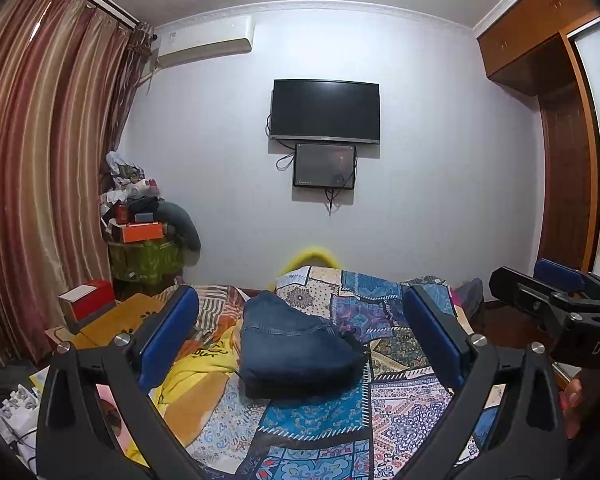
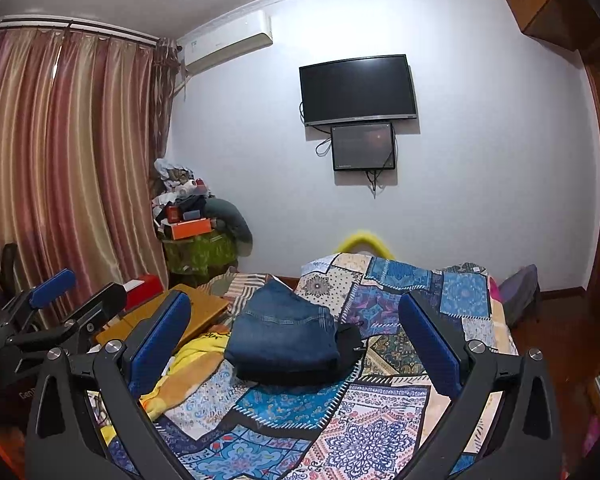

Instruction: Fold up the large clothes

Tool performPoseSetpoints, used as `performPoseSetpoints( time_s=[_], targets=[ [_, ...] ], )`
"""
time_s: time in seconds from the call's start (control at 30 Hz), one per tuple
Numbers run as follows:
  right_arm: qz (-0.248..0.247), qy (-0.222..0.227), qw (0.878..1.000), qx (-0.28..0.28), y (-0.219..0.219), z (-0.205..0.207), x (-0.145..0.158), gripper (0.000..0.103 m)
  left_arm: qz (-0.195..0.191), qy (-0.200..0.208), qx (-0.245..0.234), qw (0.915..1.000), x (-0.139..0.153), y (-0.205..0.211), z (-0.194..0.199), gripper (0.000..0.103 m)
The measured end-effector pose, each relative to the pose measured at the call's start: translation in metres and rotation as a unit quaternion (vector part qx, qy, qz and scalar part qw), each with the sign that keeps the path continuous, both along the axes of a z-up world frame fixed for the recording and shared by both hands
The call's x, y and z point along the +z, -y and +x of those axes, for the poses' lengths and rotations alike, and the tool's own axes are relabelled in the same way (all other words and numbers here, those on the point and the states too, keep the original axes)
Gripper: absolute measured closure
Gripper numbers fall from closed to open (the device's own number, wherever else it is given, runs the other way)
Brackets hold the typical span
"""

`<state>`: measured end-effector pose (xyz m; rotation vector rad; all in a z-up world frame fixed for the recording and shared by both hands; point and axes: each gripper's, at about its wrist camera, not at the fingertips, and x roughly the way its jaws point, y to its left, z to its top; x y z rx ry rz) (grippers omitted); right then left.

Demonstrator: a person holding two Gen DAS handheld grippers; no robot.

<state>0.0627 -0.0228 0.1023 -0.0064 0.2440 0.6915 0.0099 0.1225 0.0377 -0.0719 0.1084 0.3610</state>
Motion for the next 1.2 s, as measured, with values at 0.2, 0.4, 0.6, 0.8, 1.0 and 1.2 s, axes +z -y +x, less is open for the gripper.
performPoseSetpoints(
  time_s=[0.2, 0.4, 0.6, 0.8, 1.0, 1.2],
  targets=[
    [-0.003, -0.005, 1.0, -0.001, 0.0012, 0.002, -0.0011, 0.0, 0.0, -0.004, -0.002, 1.0, -0.0022, -0.0007, 0.0011, 0.001],
    [-0.004, -0.005, 1.0, -0.002, 0.0023, 0.0023, -0.0008, 0.0, -0.005, -0.007, -0.005, 0.9999, -0.0044, -0.0008, 0.0033, 0.001],
    [-0.008, -0.007, 1.0, -0.003, 0.0013, 0.004, -0.0019, 0.0, -0.009, -0.009, -0.01, 0.9999, -0.0054, -0.0023, 0.0039, 0.001],
    [-0.007, -0.009, 1.0, -0.003, 0.002, 0.0051, -0.0021, 0.0, -0.011, -0.011, -0.015, 0.9998, -0.0044, -0.0046, 0.004, 0.001],
    [-0.007, -0.011, 1.0, -0.004, 0.0022, 0.0065, -0.0025, 0.0, -0.015, -0.013, -0.021, 0.9996, -0.0056, -0.0054, 0.0048, 0.001],
    [-0.005, -0.011, 1.0, -0.007, 0.0029, 0.0074, -0.0038, 0.0, -0.017, -0.014, -0.027, 0.9994, -0.0057, -0.0069, 0.0064, 0.001]
  ],
)
